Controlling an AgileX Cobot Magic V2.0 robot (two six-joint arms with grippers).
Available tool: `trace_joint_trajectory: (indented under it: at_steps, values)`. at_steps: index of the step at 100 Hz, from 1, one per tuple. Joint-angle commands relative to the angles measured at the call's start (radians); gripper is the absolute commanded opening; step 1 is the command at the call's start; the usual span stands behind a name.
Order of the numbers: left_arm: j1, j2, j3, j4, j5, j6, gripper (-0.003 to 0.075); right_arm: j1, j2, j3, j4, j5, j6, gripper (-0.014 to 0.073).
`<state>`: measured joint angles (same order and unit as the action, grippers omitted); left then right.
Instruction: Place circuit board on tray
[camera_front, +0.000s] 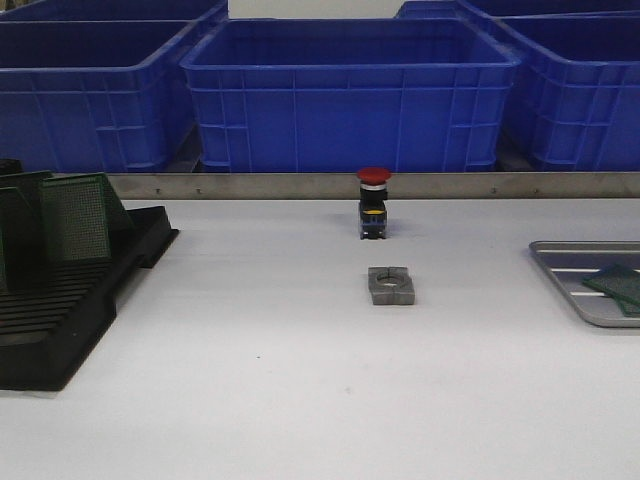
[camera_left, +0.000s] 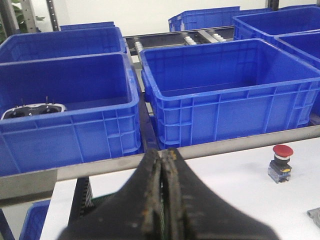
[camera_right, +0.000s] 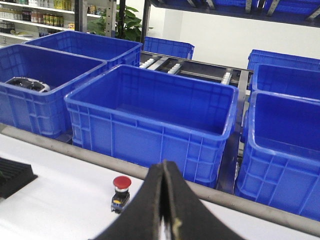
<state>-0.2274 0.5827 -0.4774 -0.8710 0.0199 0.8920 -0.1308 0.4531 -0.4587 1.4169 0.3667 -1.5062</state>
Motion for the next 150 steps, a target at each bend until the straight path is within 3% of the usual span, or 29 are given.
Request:
trace_joint_trajectory:
  at_steps: [1, 23, 46, 150]
  values:
    - [-0.006, -0.045, 0.013, -0.016, -0.038, -0.010, -0.0020, 0.001, -0.066, 0.028, 0.033, -0.019, -0.005, -0.0061]
    - [-0.006, -0.204, 0.116, -0.012, 0.003, -0.010, -0.0020, 0.000, -0.275, 0.158, 0.034, -0.005, -0.005, -0.0061]
    - [-0.006, -0.362, 0.198, -0.012, 0.049, -0.010, -0.0020, 0.000, -0.406, 0.203, 0.034, 0.102, -0.005, -0.0061]
    - [-0.006, -0.391, 0.218, -0.012, 0.046, -0.010, -0.0020, 0.000, -0.411, 0.203, 0.036, 0.144, -0.005, -0.0061]
